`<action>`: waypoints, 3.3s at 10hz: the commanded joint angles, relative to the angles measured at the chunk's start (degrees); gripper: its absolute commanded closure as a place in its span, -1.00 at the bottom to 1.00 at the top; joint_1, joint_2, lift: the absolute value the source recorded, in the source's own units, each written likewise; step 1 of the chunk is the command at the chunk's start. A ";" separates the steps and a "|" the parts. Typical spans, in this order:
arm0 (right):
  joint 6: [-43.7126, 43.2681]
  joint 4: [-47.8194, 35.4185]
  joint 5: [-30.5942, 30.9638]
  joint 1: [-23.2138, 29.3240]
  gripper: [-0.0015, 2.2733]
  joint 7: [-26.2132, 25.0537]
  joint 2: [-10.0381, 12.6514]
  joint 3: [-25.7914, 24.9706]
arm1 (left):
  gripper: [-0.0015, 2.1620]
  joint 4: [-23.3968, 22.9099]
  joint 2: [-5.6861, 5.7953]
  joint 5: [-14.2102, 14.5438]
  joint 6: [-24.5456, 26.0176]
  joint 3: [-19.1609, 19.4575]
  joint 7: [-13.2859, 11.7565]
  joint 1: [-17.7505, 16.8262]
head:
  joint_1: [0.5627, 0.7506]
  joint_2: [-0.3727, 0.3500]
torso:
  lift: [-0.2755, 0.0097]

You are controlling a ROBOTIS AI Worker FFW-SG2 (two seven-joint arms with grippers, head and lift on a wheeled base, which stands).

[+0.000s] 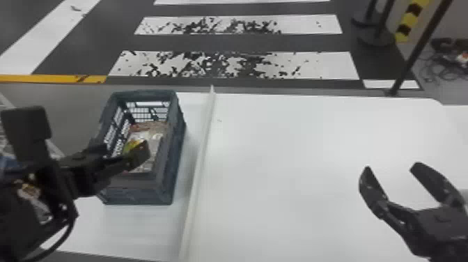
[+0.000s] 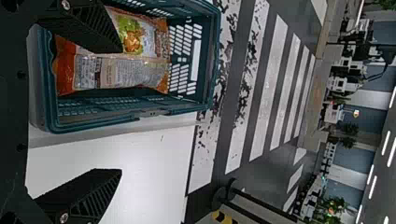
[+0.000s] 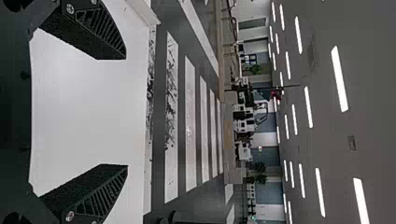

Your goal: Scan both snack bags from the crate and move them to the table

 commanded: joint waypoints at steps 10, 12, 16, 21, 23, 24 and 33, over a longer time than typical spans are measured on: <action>-4.29 4.12 0.61 -0.16 -0.90 0.01 -1.79 -1.04 | -0.88 34.34 6.59 -7.77 3.05 -10.22 1.81 -26.87 | 0.41 0.51 | 0.32; -7.45 6.23 -0.18 -0.16 -0.90 0.10 -2.32 -2.01 | -0.88 40.23 6.59 -10.76 3.05 -13.56 2.16 -30.48 | 0.41 0.44 | 0.32; -11.85 9.22 -1.59 -0.25 -0.90 0.18 -3.37 -2.62 | -0.88 47.52 7.47 -14.19 4.63 -17.43 1.46 -34.17 | 0.41 0.36 | 0.32; -14.66 9.13 -2.73 1.07 -0.91 0.18 -3.81 -2.45 | -0.88 54.82 6.77 -16.12 -1.34 -21.12 0.93 -34.78 | 0.41 0.32 | 0.32; -17.65 9.04 -2.82 2.65 -0.91 0.27 -3.81 -2.89 | -0.88 58.16 6.33 -16.21 -4.86 -21.30 0.23 -34.34 | 0.41 0.31 | 0.32; -19.76 9.31 -2.99 3.53 -0.91 0.27 -3.81 -2.98 | -0.86 59.30 6.16 -16.47 -5.56 -21.30 -0.39 -33.91 | 0.41 0.30 | 0.32; -27.14 8.69 -6.07 6.69 -0.91 0.27 -3.46 -2.71 | 0.98 31.61 6.33 -10.50 4.63 -11.89 -1.36 -20.28 | 0.41 0.26 | 0.32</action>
